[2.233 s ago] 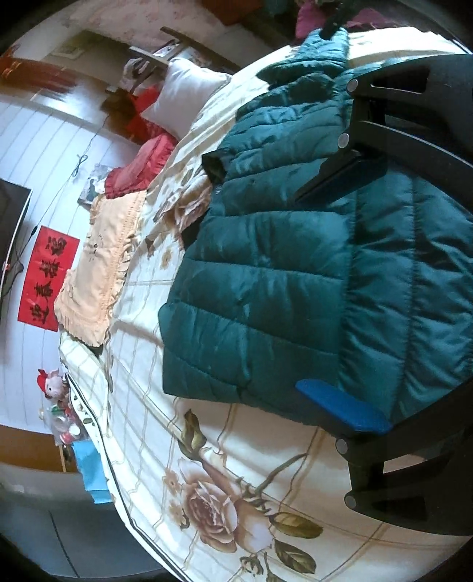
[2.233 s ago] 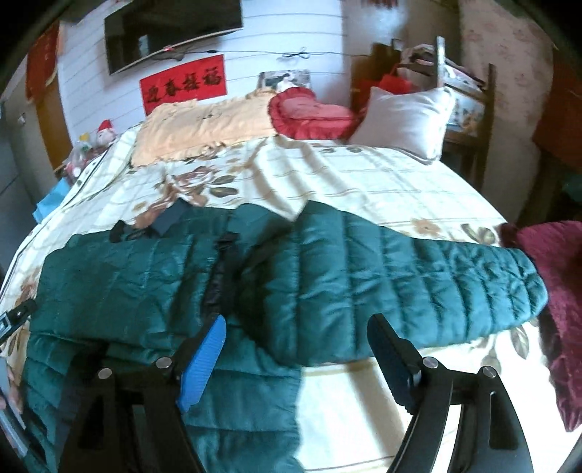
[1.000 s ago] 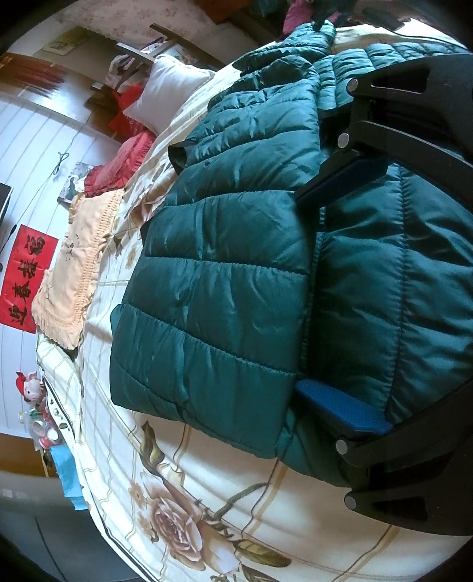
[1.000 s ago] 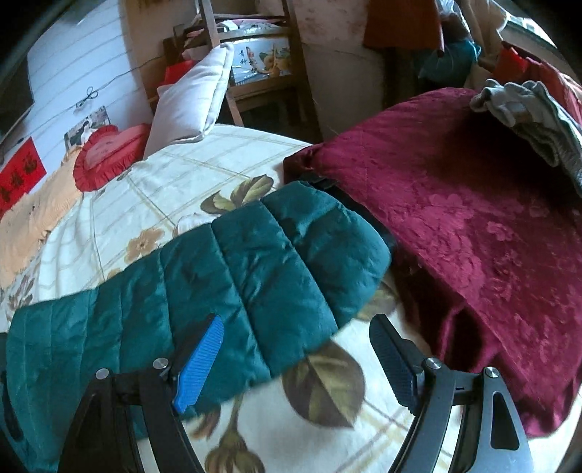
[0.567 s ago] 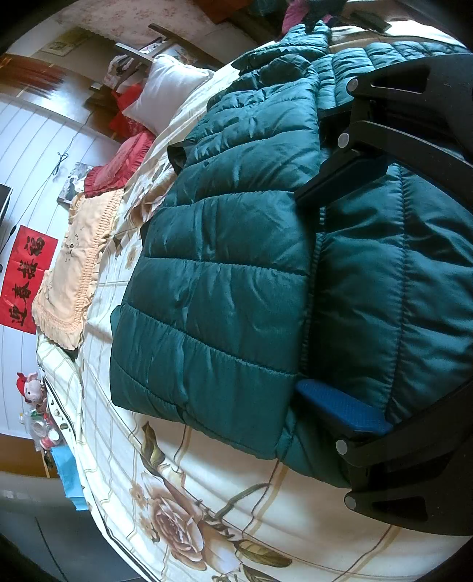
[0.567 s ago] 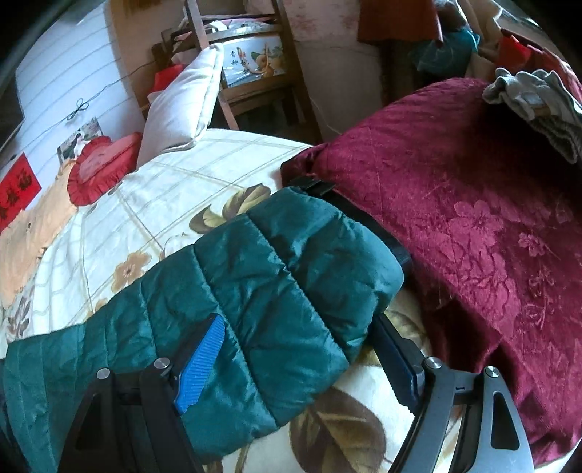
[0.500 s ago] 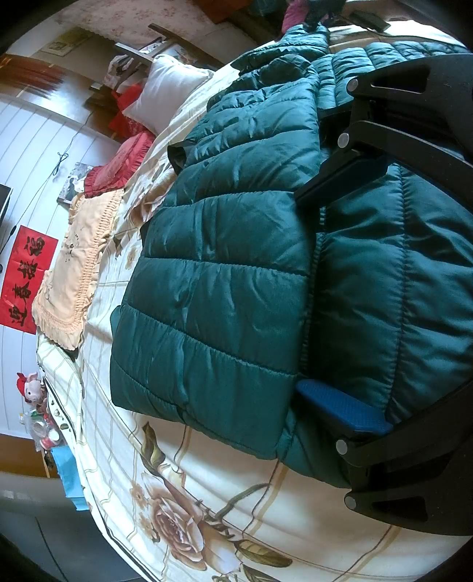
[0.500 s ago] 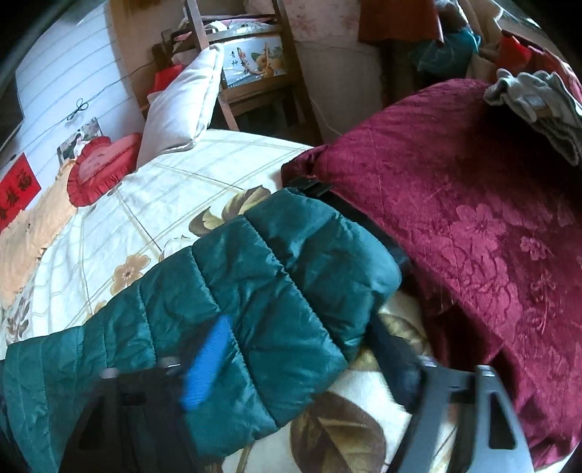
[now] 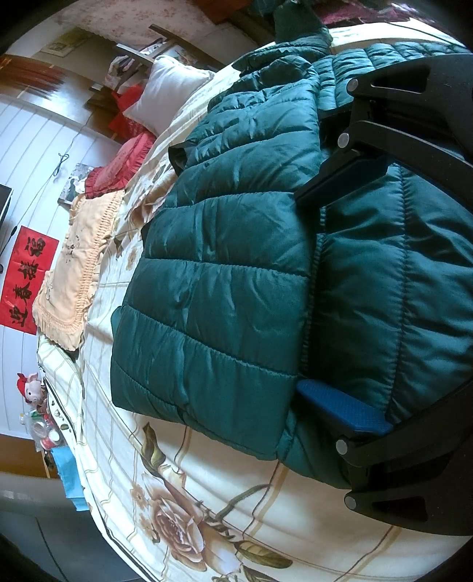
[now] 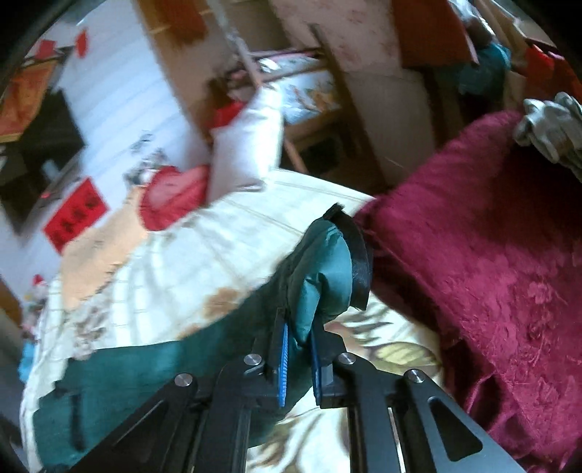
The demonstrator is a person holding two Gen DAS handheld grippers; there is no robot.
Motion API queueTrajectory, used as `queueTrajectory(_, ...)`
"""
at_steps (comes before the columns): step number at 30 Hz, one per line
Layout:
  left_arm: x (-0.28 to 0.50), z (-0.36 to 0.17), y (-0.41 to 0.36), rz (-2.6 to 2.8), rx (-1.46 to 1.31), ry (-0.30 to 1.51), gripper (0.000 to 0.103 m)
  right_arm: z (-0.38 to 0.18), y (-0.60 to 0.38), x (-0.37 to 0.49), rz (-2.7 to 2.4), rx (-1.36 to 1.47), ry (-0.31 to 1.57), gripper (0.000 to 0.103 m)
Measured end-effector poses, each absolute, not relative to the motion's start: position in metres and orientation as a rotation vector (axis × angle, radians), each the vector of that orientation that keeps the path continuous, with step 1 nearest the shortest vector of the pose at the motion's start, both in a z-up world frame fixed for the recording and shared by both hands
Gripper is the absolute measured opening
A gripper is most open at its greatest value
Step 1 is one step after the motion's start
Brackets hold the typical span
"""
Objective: Fold large clothes
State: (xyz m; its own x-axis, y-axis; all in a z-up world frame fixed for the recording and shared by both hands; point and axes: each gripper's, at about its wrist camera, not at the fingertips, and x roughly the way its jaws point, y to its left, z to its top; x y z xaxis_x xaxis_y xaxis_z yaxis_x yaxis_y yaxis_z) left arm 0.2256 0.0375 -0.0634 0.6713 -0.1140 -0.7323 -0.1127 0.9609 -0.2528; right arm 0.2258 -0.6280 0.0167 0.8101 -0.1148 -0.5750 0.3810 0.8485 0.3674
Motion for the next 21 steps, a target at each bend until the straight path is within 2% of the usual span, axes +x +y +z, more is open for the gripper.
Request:
queueTrajectory(6,0.224,-0.061,0.035,0.002,-0.285,0.827,0.095,0.051,-0.586,0.217,-0.133,0.475,0.525,0.008)
queueTrajectory(21,0.193,-0.02,0.054,0.046,-0.248,0.739,0.095,0.092,-0.432,0.236,0.195,0.334,0.576,0.008)
